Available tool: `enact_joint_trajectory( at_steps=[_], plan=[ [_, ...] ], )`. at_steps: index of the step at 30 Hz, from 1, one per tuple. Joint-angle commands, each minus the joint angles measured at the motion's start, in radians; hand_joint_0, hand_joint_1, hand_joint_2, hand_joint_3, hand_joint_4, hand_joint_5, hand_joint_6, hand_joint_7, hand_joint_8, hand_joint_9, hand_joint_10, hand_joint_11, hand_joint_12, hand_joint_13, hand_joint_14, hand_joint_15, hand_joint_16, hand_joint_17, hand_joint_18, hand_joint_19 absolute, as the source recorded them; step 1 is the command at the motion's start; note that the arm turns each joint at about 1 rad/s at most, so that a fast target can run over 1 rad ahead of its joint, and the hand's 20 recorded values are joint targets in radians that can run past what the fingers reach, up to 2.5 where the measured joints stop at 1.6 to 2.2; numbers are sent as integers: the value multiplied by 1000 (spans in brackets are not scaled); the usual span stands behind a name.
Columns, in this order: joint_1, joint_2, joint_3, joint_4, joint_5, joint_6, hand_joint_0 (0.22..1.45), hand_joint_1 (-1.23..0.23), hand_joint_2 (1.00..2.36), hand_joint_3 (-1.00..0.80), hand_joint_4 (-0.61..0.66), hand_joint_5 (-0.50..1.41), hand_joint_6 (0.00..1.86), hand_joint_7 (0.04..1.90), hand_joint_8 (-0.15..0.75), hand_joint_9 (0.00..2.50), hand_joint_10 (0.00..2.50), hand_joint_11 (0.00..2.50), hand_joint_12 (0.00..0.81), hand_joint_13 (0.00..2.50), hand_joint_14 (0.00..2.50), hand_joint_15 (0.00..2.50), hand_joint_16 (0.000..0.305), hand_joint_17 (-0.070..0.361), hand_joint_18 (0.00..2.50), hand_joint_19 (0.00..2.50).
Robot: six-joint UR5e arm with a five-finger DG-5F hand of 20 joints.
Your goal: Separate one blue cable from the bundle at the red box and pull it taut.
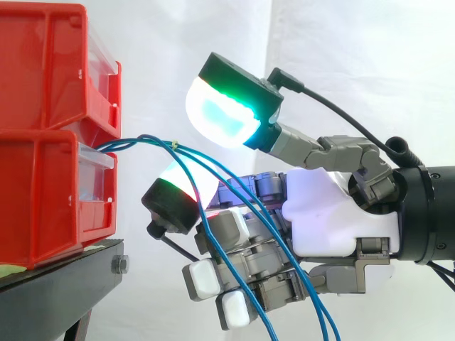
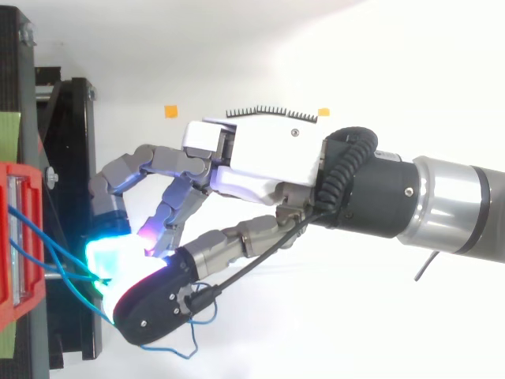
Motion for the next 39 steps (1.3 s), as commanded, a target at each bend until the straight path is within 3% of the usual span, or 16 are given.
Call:
enact_joint_trajectory(
  at_steps=[1,4,8,12,17,22,33,39],
  plan=[
    [0,0,1,0,0,0,416,-864,1000,-500,127,-153,834,1202,379,1121,28,1107,462,1010,22,622,63,142,904,677],
    [0,0,0,-1,0,0,510,-939,1000,-500,109,-161,832,1261,343,1087,30,1123,425,969,24,639,56,125,819,690],
    [0,0,0,-1,2,0,660,-863,1000,-500,86,-163,841,1287,319,1082,32,1125,402,967,26,643,51,115,795,721],
    [0,0,0,0,2,0,657,-804,1010,-392,52,-158,848,1329,326,1120,31,1079,405,979,23,624,51,114,804,729],
    [0,0,0,0,3,0,606,-564,1011,-370,65,-148,810,1270,324,1068,29,848,414,961,23,612,52,117,800,770],
    [0,0,0,0,0,0,623,-476,1012,-363,81,-125,751,1289,326,1072,28,837,413,963,24,605,52,117,801,772],
    [0,0,0,-1,0,0,624,-478,1014,-335,91,-111,697,1376,327,1103,29,869,422,965,24,613,52,118,809,782],
    [0,0,0,-1,2,0,607,-686,1016,-287,105,-142,764,1376,336,1102,30,983,424,968,23,629,53,119,812,764]
  ],
)
